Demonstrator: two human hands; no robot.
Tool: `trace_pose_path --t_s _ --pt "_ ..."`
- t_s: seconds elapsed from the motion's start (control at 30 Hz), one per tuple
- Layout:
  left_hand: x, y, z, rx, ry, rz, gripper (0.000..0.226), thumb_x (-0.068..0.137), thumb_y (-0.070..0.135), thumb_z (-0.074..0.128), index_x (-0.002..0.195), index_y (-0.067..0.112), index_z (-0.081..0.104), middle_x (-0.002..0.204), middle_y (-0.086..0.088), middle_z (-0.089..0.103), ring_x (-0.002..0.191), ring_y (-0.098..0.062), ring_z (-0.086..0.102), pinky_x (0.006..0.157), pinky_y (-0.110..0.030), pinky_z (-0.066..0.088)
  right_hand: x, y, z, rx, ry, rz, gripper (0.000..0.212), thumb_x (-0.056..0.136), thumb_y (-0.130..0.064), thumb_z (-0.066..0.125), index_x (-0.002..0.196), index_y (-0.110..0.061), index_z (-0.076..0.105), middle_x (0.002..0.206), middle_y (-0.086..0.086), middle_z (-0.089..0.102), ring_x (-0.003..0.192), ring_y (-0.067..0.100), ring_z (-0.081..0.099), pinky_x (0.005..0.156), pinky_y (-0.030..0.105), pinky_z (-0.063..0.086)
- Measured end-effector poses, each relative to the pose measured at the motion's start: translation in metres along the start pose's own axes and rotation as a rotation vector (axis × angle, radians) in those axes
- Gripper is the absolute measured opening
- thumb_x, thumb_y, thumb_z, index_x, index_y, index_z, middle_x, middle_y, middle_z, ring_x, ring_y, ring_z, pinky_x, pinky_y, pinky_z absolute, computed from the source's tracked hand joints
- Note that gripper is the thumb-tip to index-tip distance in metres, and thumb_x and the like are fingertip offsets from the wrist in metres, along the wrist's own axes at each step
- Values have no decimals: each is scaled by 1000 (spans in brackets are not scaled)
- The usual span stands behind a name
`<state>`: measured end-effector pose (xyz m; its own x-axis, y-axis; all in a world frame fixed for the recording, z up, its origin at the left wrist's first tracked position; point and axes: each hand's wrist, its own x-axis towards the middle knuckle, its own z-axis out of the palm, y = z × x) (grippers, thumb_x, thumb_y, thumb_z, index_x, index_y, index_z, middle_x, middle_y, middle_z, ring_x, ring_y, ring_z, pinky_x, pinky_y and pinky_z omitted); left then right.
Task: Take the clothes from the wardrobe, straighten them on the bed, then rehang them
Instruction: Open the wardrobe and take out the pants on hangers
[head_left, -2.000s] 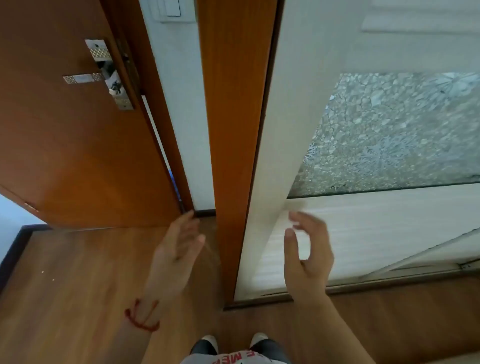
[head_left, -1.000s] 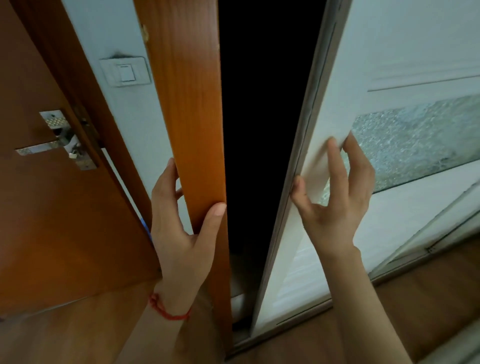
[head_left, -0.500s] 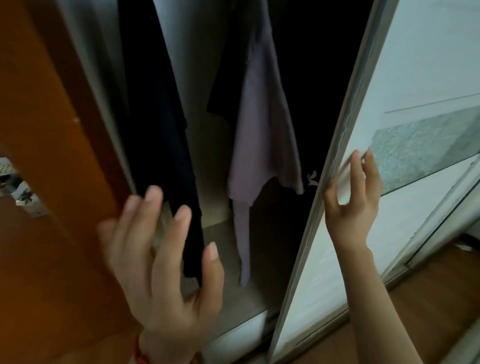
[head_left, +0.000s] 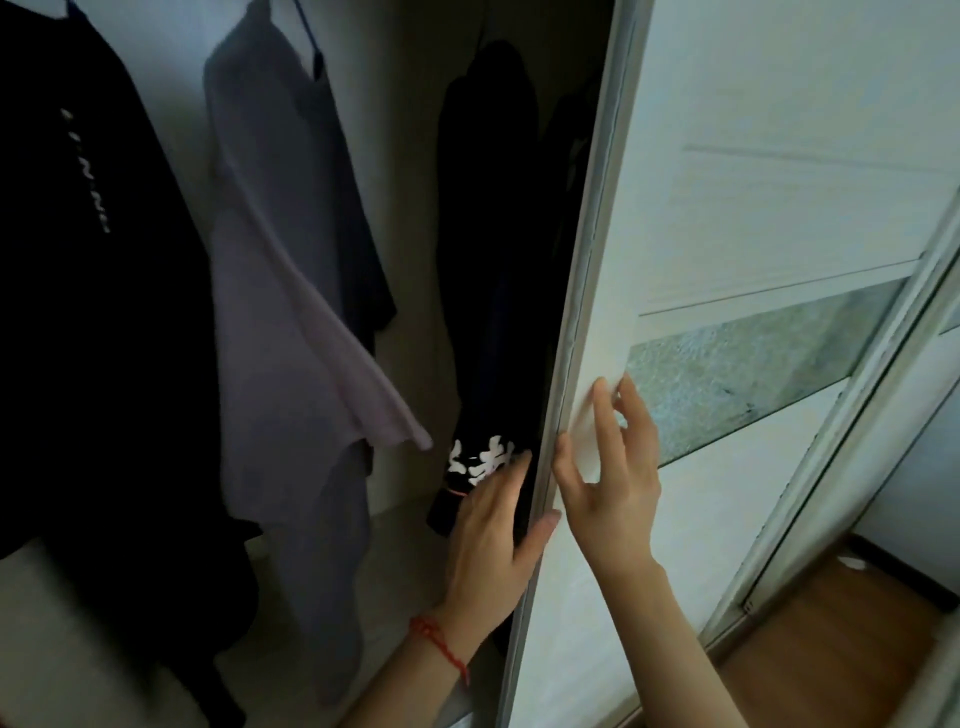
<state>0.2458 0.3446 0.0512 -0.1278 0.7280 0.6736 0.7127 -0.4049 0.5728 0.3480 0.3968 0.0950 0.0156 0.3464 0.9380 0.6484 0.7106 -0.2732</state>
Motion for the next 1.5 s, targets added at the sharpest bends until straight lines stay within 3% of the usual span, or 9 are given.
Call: trace_pose_path --t_s 0.23,0.47,0.67,0.8,0.93,1.1,1.2,1.3,1.5 --pt "29 9 65 -117 -10 -76 69 88 65 28 135 17 46 116 -6 68 98 -19 68 82 -33 57 14 50 -4 -34 -25 39 49 91 -28 49 135 -12 36 136 22 41 119 28 47 88 32 50" --pt "73 34 43 -17 197 269 37 93 33 45 123 14 51 112 -5 66 109 -7 53 97 -11 40 27 92 -11 -46 -38 90 50 94 -32 41 139 -16 29 140 25 40 128 24 38 91 28 44" --pt "155 55 -18 199 437 491 32 88 21 52 116 9 59 117 -10 64 113 -19 52 95 -32 41 35 122 -15 -75 -43 111 54 96 -44 30 141 -14 30 147 20 34 133 15 31 90 30 43" --pt "211 65 -55 325 530 351 39 87 25 50 121 9 57 129 -11 57 122 -26 47 98 -38 37 38 137 -16 -102 -53 140 53 96 -44 25 143 -20 25 151 15 29 132 18 37 79 27 47" --pt "257 61 -67 196 422 110 49 88 28 50 133 8 45 140 -13 43 130 -30 39 107 -40 33 44 154 -17 -152 -77 190 52 95 -33 31 144 -14 29 151 14 29 120 32 54 66 21 45" --pt "297 58 -65 -79 242 -210 62 87 33 55 139 4 36 140 -16 43 128 -29 44 108 -39 38 56 168 -22 -168 -75 273 47 97 -20 39 142 -8 32 152 13 28 131 32 43 80 30 48" --pt "310 64 -62 -102 248 -253 54 86 33 57 128 0 48 126 -17 56 116 -31 54 97 -39 47 64 176 -26 -188 -95 326 48 97 -20 37 142 -6 33 152 13 28 135 32 38 88 39 48" --pt "317 71 -58 -18 290 -249 39 87 31 55 108 -2 57 111 -19 63 103 -34 60 81 -35 49 66 185 -29 -235 -135 316 51 94 -23 35 141 -5 34 151 15 30 128 36 46 77 37 51" --pt "321 75 -62 73 350 -215 33 90 26 48 87 -5 57 98 -27 63 91 -43 61 76 -47 53 67 184 -28 -236 -134 327 46 95 -10 46 140 -4 37 149 16 32 124 38 50 77 40 53"
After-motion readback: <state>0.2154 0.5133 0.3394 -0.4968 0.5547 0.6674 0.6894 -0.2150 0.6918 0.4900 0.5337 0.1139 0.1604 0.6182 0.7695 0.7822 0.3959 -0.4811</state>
